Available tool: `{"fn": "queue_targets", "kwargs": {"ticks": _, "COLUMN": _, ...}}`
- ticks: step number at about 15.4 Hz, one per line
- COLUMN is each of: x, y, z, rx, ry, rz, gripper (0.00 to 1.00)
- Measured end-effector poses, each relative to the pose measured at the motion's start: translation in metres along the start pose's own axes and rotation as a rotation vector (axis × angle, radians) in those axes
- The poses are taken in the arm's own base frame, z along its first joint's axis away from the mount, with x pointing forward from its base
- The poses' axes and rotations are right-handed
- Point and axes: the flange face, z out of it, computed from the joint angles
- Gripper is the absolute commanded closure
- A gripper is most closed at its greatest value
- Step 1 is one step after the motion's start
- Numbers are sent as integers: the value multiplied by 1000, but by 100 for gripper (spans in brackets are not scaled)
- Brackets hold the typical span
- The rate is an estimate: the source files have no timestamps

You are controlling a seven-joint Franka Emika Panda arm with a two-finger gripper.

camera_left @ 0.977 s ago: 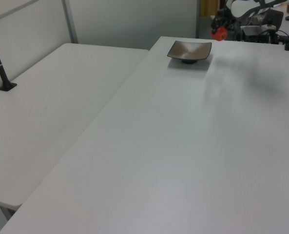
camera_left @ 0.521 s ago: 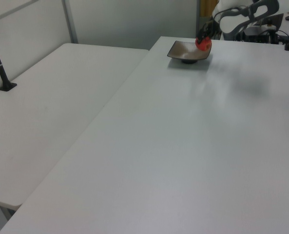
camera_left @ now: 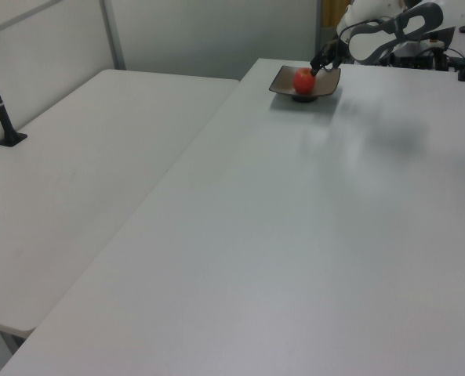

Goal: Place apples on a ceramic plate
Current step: 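Open the gripper to release the apple and raise the arm away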

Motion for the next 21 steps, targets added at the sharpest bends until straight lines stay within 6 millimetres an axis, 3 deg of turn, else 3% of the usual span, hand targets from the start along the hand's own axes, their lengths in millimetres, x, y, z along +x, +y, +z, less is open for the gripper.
{"fn": "queue_targets", "kwargs": {"ticks": 3, "x": 6, "y": 0, "z": -7, "rx": 1, "ry": 13, "rz": 0, "gripper": 0}}
{"fn": "queue_targets", "kwargs": {"ticks": 6, "x": 7, "y": 1, "z": -27, "rx": -20, "ry": -134, "rz": -1, "gripper": 0}}
{"fn": "queue_targets", "kwargs": {"ticks": 11, "x": 10, "y": -10, "z": -99, "rx": -26, "ry": -381, "rz": -85, "gripper": 0}}
{"fn": "queue_targets", "kwargs": {"ticks": 15, "x": 6, "y": -40, "z": -164, "rx": -4, "ry": -489, "rz": -178, "gripper": 0}}
{"fn": "queue_targets", "kwargs": {"ticks": 21, "x": -30, "y": -105, "z": -247, "rx": 33, "ry": -547, "rz": -294, "gripper": 0}}
